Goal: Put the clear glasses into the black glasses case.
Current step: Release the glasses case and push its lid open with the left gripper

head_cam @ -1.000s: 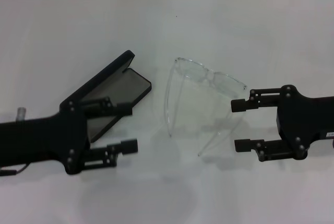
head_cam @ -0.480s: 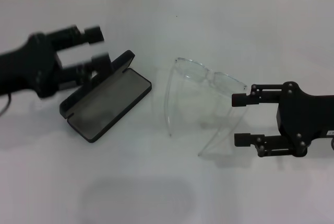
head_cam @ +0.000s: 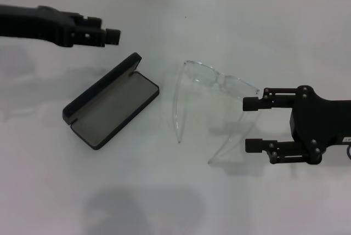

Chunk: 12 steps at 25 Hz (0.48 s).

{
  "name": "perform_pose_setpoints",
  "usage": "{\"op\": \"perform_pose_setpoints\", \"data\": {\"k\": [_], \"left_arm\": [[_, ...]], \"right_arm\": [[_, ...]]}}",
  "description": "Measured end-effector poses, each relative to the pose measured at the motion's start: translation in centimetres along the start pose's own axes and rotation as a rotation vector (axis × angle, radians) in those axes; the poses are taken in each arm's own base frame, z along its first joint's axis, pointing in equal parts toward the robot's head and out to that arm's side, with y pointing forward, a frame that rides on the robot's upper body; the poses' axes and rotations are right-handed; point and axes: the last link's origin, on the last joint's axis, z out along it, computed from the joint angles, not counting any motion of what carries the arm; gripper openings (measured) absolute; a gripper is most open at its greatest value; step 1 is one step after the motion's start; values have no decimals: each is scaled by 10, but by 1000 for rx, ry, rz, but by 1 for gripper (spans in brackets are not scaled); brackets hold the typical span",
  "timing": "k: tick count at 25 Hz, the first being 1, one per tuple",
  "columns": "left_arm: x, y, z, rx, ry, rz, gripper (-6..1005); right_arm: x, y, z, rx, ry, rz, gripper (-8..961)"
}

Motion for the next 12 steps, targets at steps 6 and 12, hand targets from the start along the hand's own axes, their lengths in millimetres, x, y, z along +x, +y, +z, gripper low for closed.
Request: {"op": "perform_pose_setpoints", "data": {"k": [6,12], "left_arm": [[8,4,27,133,-289,-44,699],[4,4,54,255,-435,-7,699]], "right_arm": [[1,1,-2,15,-18,0,674],[2,1,-3,26,-35,-2,674]]}}
